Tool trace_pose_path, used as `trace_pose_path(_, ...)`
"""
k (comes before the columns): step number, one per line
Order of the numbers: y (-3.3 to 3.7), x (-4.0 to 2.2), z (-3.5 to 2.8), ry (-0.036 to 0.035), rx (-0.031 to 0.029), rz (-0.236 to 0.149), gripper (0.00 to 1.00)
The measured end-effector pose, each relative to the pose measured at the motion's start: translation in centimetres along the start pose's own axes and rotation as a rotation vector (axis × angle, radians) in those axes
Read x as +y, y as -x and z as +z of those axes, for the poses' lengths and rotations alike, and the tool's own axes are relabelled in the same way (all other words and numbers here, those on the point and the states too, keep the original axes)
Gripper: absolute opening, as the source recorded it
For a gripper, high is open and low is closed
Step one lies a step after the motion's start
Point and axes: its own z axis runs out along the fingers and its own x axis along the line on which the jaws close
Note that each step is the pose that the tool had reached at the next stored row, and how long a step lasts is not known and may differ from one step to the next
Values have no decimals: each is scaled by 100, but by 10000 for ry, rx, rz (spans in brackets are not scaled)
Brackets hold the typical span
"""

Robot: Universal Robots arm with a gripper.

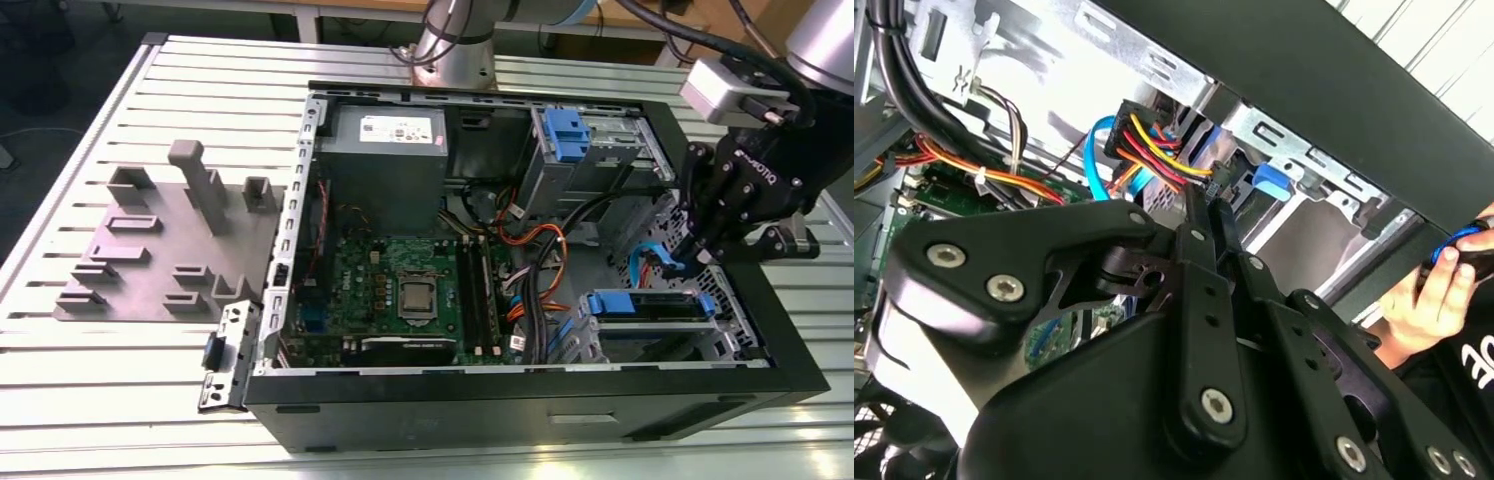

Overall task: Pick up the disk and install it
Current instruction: 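Insert the first disk wire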

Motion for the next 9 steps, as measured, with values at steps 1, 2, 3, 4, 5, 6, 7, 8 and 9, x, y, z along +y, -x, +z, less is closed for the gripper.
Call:
trace_pose_path(1,0,0,-1,0,-2,0,16)
trace_pose_path(2,0,0,-1,0,-3,0,16)
trace_pose_path(3,-1,0,-1,0,-3,0,16)
trace_pose_path(4,-3,0,-1,0,-1,0,16)
trace_pose_path(5,-8,0,1,-5,0,0,16)
trace_pose_path(6,-13,1,4,-16,0,3,16)
trace_pose_path(7,-20,2,8,-29,0,5,16)
trace_pose_path(8,-28,3,13,-41,0,5,16)
trace_pose_path(9,-36,4,18,-52,0,7,16)
